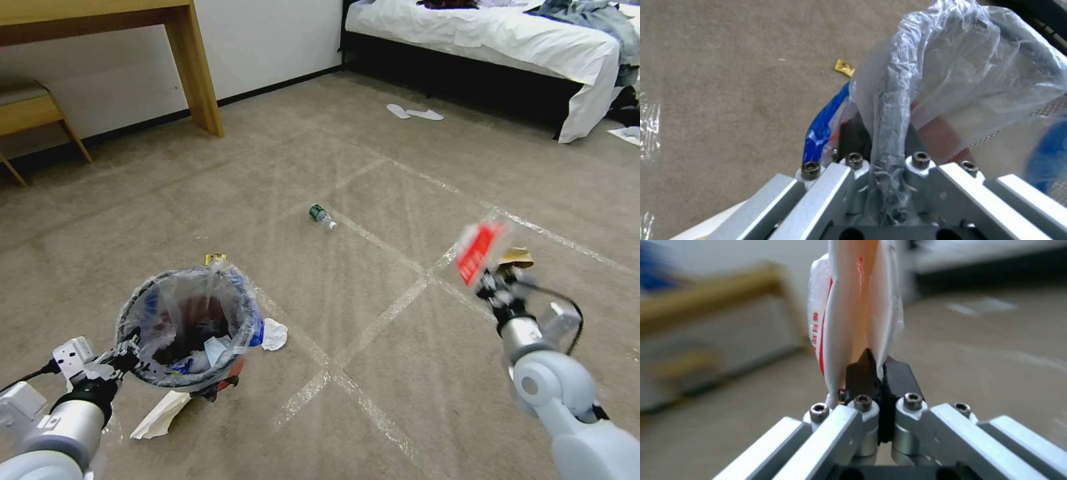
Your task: Pick up the trash bin and place the garbage on the floor into it.
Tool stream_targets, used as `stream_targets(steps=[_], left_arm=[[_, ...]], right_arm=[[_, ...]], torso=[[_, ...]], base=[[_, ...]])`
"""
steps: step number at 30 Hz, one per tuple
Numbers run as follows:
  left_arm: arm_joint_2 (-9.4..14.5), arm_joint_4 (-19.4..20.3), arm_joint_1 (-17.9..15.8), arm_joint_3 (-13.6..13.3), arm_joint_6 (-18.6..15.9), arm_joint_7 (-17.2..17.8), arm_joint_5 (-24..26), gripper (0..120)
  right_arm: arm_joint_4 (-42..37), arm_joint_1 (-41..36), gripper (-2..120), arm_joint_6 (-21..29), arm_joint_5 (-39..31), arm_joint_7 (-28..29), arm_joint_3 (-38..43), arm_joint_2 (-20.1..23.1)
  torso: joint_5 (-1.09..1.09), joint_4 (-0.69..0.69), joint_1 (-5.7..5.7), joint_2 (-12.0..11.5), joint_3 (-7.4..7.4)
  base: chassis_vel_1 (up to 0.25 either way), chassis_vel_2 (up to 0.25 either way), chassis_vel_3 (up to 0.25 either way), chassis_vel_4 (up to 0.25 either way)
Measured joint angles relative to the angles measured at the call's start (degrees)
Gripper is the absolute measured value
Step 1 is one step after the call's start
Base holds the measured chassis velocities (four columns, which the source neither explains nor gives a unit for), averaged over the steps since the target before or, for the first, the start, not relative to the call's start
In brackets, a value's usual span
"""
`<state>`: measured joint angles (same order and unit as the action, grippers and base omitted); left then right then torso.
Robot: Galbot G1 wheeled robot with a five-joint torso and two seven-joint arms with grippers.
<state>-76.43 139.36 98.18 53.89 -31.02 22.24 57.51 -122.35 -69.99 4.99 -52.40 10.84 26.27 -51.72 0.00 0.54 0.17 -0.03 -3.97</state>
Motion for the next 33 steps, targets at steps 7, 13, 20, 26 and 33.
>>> stream_targets(steps=[7, 13, 20, 26, 33], left_arm=[[0.75, 0.17, -1.73, -0.2, -1.11, 0.57, 1.32, 2], [1.38, -0.42, -3.07, -0.55, -1.75, 0.75, 2.04, 2], [1.93, -1.8, -4.36, -0.73, -1.85, 0.83, 2.39, 2], [2.38, -2.12, -4.67, -0.68, -1.88, 0.92, 2.79, 2], [2.64, -2.0, -5.05, -0.8, -2.2, 1.28, 3.26, 2]], right_arm=[[-7.59, 10.59, 0, -1.76, -7.28, -5.84, -12.19, 7.97], [-8.83, 26.38, 0, -0.88, -13.04, -6.5, -29.68, 8.17], [-8.54, 39.98, 0, 3.89, -19.78, -3.68, -43.95, 3.69], [-4.74, 48.31, 0, 6.4, -19.79, -0.55, -54.08, -0.1], [-4.02, 47.34, 0, 8.18, -18.5, 2.12, -56.62, -1.6]], torso=[[0.0, 0.02, 0.0, 0.0, 0.0], [0.01, 0.02, 0.0, 0.0, 0.0], [-0.01, 0.02, 0.01, 0.0, 0.0], [-0.02, 0.0, 0.01, 0.0, 0.0], [0.0, 0.02, 0.0, 0.0, 0.0]], base=[[0.0, 0.0, 0.0, 0.0], [0.0, 0.0, 0.0, 0.0], [0.0, 0.0, 0.0, 0.0], [0.0, 0.0, 0.0, 0.0], [0.0, 0.0, 0.0, 0.0]])
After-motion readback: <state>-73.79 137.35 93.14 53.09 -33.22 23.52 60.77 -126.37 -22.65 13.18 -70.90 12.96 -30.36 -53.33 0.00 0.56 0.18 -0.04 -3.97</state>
